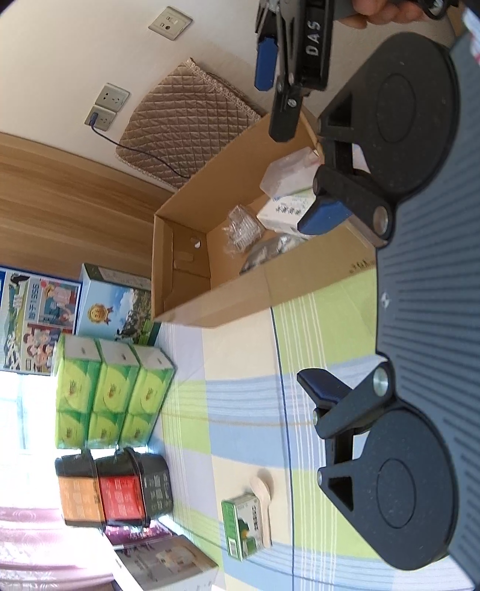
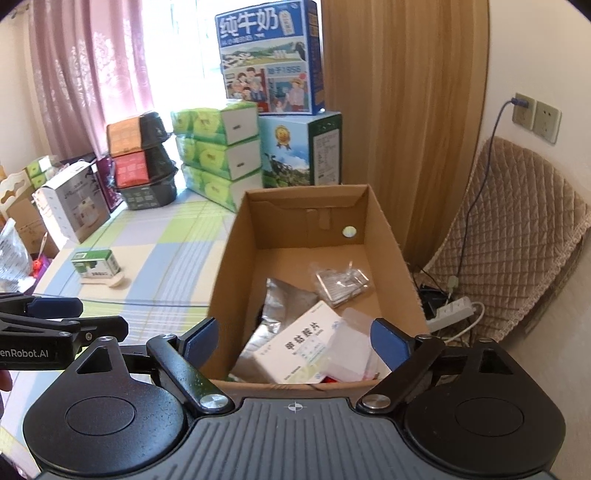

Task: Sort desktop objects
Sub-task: 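Open both tools and withdraw them from the box toward the table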

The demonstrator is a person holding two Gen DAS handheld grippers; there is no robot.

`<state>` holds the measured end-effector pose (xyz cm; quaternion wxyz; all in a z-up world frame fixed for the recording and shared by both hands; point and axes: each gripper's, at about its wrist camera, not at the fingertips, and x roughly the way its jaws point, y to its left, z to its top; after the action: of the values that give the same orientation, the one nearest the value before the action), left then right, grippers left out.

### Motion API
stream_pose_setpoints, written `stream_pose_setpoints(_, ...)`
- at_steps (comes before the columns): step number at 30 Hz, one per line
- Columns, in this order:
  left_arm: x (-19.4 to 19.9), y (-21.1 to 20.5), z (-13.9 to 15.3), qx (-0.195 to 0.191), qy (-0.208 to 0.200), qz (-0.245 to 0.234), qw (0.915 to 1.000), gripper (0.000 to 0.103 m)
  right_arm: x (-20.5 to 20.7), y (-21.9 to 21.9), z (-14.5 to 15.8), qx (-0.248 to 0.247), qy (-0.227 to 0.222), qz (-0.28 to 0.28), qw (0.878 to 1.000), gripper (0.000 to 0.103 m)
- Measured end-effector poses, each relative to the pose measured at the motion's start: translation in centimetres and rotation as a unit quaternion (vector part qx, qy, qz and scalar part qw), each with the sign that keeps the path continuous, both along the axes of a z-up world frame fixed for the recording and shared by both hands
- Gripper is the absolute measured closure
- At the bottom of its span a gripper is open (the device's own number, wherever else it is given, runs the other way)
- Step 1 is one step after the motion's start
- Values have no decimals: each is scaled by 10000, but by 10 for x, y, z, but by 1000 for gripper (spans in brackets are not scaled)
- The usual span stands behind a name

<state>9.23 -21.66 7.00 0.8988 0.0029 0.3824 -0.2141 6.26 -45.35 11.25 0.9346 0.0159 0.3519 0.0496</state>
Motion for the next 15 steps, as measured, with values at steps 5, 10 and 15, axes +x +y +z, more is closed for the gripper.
stream_pose_setpoints(5,-5,32,-2,96,-15,216,9997,24,-4,17,5,-9,-39,168,9999,13)
stream_pose_setpoints(10,-11,68,-7,264,-31,462,9986,21,-6,36,7,-12,-69,363,9993,11)
stream_pose_setpoints(15,-12,110,-14,433,2,710,9965,18,-5,62,7,-76,-82,651,9978,10)
